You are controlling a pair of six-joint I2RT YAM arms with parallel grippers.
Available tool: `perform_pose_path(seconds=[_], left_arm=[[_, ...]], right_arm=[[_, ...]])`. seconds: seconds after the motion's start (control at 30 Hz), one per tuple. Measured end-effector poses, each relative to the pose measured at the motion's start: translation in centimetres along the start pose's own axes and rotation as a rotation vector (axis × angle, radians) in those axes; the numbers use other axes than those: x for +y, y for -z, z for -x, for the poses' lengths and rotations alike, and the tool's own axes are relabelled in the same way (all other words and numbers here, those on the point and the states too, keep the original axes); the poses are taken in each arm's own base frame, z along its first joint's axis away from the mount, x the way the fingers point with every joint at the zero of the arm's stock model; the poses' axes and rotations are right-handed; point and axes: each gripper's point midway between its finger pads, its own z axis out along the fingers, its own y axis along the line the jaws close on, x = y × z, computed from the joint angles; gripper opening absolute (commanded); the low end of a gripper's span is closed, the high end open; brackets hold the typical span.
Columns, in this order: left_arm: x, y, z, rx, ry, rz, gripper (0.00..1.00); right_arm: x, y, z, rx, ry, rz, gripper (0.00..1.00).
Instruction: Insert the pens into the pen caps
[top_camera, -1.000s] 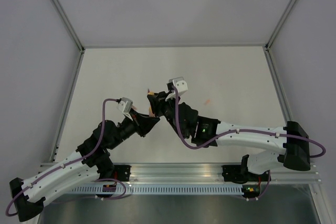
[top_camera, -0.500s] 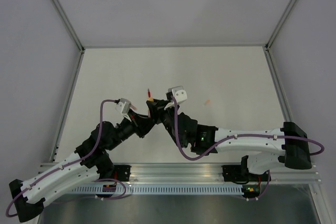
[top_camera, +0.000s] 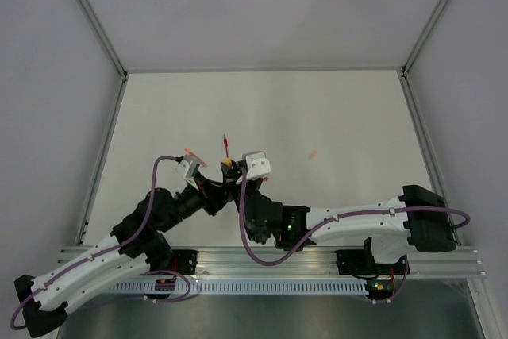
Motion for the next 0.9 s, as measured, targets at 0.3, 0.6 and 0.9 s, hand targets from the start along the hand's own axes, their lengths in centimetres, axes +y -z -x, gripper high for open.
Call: perform_pose_path(seconds=[0.3, 0.6, 0.9], left_arm=[[-0.8, 0.7, 1.9, -0.089, -0.001, -0.04, 0.02], [-2.2, 1.2, 3.3, -0.143, -0.032, -0.114, 0.02], [-6.2, 2.2, 3.2, -0.125, -0.086, -0.334, 0.02]], right_arm=[[0.8, 1.1, -0.5, 0.019, 0.022, 0.025, 0.51], [0.7, 1.9, 1.3, 0.025, 0.043, 0.075, 0.84], [1.0, 4.6, 5.4, 0.065, 0.054, 0.303, 0.93]])
